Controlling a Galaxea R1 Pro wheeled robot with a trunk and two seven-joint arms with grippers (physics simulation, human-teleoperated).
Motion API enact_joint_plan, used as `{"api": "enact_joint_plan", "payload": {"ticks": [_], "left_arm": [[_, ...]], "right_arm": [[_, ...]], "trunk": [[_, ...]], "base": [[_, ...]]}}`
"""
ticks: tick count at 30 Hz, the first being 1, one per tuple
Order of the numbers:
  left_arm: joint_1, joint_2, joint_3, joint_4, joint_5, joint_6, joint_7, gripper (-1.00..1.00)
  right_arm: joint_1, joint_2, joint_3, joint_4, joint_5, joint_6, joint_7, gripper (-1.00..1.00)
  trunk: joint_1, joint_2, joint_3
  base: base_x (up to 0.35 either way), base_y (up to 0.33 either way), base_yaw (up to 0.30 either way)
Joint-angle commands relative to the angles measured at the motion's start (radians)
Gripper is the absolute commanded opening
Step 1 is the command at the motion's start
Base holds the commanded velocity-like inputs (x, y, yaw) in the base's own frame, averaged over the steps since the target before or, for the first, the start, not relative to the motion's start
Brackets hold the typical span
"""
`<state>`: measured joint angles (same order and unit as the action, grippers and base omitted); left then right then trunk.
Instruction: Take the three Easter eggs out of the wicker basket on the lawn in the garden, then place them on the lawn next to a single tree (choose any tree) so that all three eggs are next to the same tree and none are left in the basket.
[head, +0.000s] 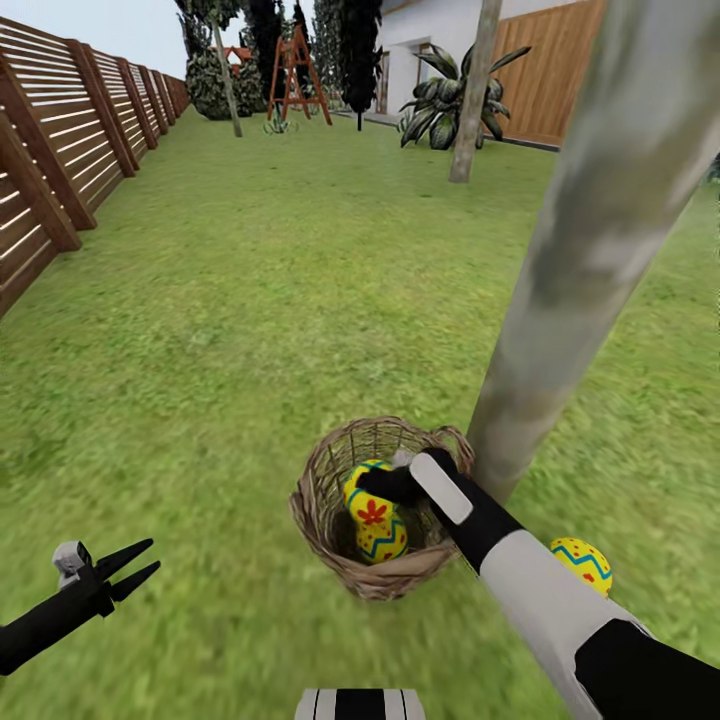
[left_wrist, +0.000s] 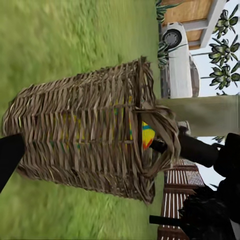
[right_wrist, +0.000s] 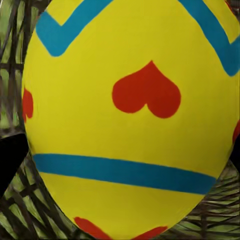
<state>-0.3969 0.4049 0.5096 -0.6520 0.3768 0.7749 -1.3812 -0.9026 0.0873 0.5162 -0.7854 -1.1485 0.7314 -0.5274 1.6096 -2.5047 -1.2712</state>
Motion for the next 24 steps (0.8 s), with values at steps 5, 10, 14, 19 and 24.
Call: {"api": "enact_joint_plan", "payload": {"ticks": [5,10,14,19,24], "left_arm": [[-0.002,0.006,-0.002,-0.001,-0.001,0.014,0.000,1.00],[-0.007,0.011,-0.002,-0.001,-0.004,0.015,0.001,1.00],[-0.014,0.014,-0.003,-0.001,-0.010,0.015,0.018,1.00],[-0.014,0.017,-0.003,-0.001,-0.010,0.015,0.021,1.00],[-0.015,0.014,-0.005,0.000,-0.010,0.015,0.021,1.00]], "right_arm": [[-0.001,-0.062,0.002,-0.005,-0.076,0.014,0.093,-1.00],[0.019,-0.147,0.004,-0.003,-0.128,0.013,0.338,-1.00],[0.034,-0.197,0.005,0.005,-0.129,0.010,0.644,-1.00],[0.056,-0.222,0.006,0.005,-0.103,0.006,0.949,-1.00],[0.078,-0.241,0.007,0.000,-0.081,-0.001,1.091,-1.00]], "trunk": [[-0.002,0.001,0.019],[-0.005,0.002,0.038],[-0.006,0.003,0.053],[-0.009,0.004,0.073],[-0.021,0.025,0.090]], "base": [[0.000,0.000,0.000],[0.000,0.000,0.000],[-0.006,0.000,0.000],[-0.186,0.000,0.000],[-0.005,0.000,0.000]]}}
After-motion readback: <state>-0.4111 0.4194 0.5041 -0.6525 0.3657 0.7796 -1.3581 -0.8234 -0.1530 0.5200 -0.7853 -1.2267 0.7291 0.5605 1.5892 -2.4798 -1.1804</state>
